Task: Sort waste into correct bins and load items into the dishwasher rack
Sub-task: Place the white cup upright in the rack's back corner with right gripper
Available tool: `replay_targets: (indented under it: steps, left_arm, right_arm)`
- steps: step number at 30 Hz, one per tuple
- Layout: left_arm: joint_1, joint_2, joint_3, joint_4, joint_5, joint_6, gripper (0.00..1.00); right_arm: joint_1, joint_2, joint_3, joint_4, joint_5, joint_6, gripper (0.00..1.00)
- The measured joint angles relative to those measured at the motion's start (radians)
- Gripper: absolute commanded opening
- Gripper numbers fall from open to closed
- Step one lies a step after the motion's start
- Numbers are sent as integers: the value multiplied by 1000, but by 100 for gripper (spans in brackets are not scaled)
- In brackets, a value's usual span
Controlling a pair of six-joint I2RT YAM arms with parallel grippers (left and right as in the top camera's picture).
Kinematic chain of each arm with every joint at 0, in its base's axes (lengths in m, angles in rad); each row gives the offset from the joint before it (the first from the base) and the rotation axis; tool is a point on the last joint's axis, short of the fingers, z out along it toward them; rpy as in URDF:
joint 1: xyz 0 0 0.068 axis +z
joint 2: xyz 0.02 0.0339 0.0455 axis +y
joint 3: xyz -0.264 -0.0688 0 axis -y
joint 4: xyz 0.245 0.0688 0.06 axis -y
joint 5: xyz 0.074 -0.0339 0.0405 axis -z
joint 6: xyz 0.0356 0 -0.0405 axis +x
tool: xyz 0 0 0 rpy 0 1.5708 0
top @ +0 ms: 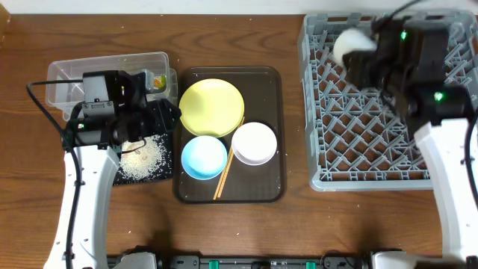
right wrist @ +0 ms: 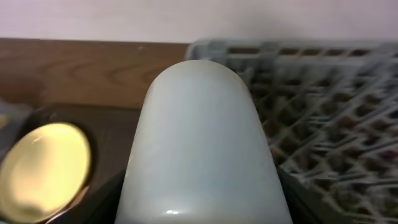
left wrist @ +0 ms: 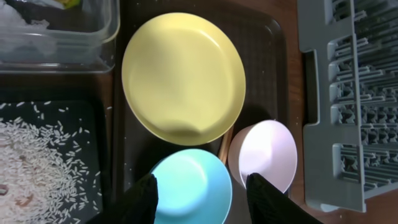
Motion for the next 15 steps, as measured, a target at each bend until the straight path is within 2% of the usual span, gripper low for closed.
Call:
replay_targets:
  steps: [9,15]
  left_arm:
    - [0,0,0,-12,-8,7,49]
    - [0,0,0,-12,-9,7,49]
  right_arm:
    - [-32,280,286,-47,117,-26,10]
    - [-24,407,325,25,131,-34,12]
